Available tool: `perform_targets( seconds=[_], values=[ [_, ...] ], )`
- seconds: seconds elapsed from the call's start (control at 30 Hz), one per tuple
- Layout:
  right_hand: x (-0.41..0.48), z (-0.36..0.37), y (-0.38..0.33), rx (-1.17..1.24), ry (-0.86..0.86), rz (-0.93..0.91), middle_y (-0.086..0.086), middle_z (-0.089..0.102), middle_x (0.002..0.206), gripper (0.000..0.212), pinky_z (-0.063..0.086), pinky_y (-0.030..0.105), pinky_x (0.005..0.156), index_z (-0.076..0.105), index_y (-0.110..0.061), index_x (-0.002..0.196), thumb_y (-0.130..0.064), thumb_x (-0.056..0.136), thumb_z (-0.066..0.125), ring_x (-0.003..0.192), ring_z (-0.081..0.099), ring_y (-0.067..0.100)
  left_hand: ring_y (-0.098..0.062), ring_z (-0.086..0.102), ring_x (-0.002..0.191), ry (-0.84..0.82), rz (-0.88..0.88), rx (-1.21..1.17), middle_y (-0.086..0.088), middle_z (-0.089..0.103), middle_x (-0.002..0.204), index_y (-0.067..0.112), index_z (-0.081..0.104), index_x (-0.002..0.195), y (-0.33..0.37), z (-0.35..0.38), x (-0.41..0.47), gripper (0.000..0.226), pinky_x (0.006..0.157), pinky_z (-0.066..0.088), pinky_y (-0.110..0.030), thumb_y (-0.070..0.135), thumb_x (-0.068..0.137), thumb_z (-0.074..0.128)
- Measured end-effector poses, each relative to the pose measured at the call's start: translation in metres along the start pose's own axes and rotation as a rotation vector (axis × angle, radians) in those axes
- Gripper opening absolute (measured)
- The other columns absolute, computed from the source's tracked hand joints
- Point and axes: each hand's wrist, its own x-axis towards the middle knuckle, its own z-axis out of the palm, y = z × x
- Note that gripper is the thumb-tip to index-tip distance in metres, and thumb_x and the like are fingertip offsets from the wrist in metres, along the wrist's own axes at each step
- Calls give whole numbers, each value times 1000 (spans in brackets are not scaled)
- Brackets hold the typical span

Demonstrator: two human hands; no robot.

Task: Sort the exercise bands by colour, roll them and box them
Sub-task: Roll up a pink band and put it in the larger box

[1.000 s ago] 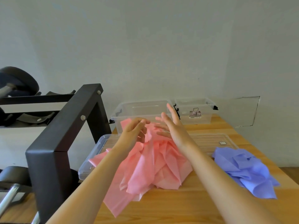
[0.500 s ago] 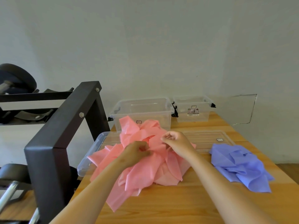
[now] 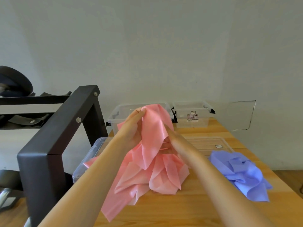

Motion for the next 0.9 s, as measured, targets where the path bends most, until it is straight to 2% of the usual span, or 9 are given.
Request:
perform_targets(
  seconds=[0.1,0.17,0.27,0.37,0.5,0.57,0.67,0.8,0.9],
  values=[
    [-9,-2,-5,70,0,-25,15,73,84,71,58,44,84,65,-8,96,-72,73,46,82,72,29,-21,59,85,32,68,21,-10,62,91,8,53,102,3,-2,2,15,74,52,-28,22,101,48],
    [-12,-4,-1,139,-15,-12,16,74,89,83,60,37,77,67,-2,101,-74,66,47,86,73,28,-27,59,95,55,99,22,-21,63,100,-3,55,104,3,-7,1,31,87,52,-36,27,98,55],
    [-15,-1,16,78,-101,-11,8,72,103,63,58,32,84,63,-20,106,-70,68,52,96,71,20,-37,54,108,3,99,14,-37,54,118,-21,44,118,2,-7,-5,61,103,41,-51,34,96,58],
    [-16,10,30,-87,-179,65,7,71,115,60,50,36,101,68,-23,97,-77,70,62,107,67,17,-33,53,109,6,116,-4,-26,55,117,-18,44,126,-1,-4,-7,64,102,42,-48,37,95,58],
    [-13,22,36,-57,21,-59,24,63,114,69,45,58,100,64,-4,96,-68,71,61,110,61,39,-39,49,113,-5,113,-27,-30,48,122,-16,41,127,-11,-12,-13,83,109,32,-57,45,82,73],
    [-16,23,38,15,69,-118,21,68,109,56,48,58,96,70,-13,98,-62,72,65,107,64,37,-40,52,111,29,99,-43,-30,49,120,-8,47,121,-17,-18,-23,77,105,39,-56,46,76,78],
    [-25,20,43,78,69,-183,-2,74,90,16,54,32,81,75,-31,85,-42,88,65,90,68,17,-41,51,111,71,73,-50,-27,46,117,8,48,117,-29,-23,-41,74,98,43,-51,45,66,86],
    [-37,17,36,157,87,-201,4,72,103,19,50,43,93,78,-32,85,-48,76,70,105,65,27,-31,60,98,175,-6,-38,-17,59,99,7,52,101,-44,-20,-64,27,90,51,-40,19,85,71],
    [-42,6,8,204,49,-177,3,70,93,12,53,38,79,74,-23,90,-32,89,67,90,65,23,-17,57,76,201,-36,54,-5,57,83,10,55,94,-33,-9,-68,3,73,52,-28,10,95,58]
  ],
)
